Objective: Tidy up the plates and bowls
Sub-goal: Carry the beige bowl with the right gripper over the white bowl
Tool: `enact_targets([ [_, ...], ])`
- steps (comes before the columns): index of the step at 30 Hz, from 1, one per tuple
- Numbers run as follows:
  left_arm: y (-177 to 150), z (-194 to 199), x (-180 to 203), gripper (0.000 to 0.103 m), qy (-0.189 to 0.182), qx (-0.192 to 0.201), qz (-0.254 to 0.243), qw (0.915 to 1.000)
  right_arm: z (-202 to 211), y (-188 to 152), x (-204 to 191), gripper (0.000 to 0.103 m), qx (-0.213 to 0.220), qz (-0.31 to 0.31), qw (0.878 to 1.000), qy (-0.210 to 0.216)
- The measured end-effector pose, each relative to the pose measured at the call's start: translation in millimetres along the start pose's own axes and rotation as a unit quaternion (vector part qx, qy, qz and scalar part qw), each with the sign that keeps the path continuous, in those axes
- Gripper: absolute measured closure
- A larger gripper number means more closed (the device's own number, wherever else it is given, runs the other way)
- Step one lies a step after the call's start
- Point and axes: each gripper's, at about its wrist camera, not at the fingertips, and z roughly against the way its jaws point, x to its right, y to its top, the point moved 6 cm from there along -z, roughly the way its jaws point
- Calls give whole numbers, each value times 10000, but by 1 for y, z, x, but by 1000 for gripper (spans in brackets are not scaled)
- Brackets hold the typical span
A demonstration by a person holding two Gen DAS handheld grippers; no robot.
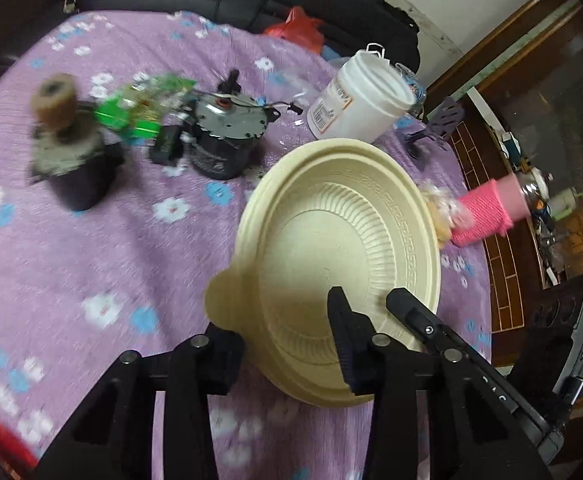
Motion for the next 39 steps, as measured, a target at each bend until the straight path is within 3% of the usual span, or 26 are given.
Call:
enact_targets([
  [10,-105,145,-35,66,1001,589,-544,9917,67,-97,-107,88,-166,912,9938,606],
  [19,-190,248,-139,61,1638,1039,77,9810,55,-200,-226,87,-730,1776,9744,1170],
  [27,-226,267,-216,61,1998,1134,605,9714,13,-256,-276,87,-1149,2268,9606,1122],
  [30,-230,263,-223,57,2125,1224,590,9677,6,-260,-279,86,-937,2583,9577,858],
  [34,-229,262,-226,34,2178,1479,602,9629,7,-266,-284,84,-375,3184,9467,308],
  [38,-232,268,-220,34,2271,1807,572,9552,7,-269,-283,76,-252,3326,9426,179],
  [39,-234,270,-220,34,2244,1868,594,9546,8,-269,-283,69,-209,3345,9420,158],
])
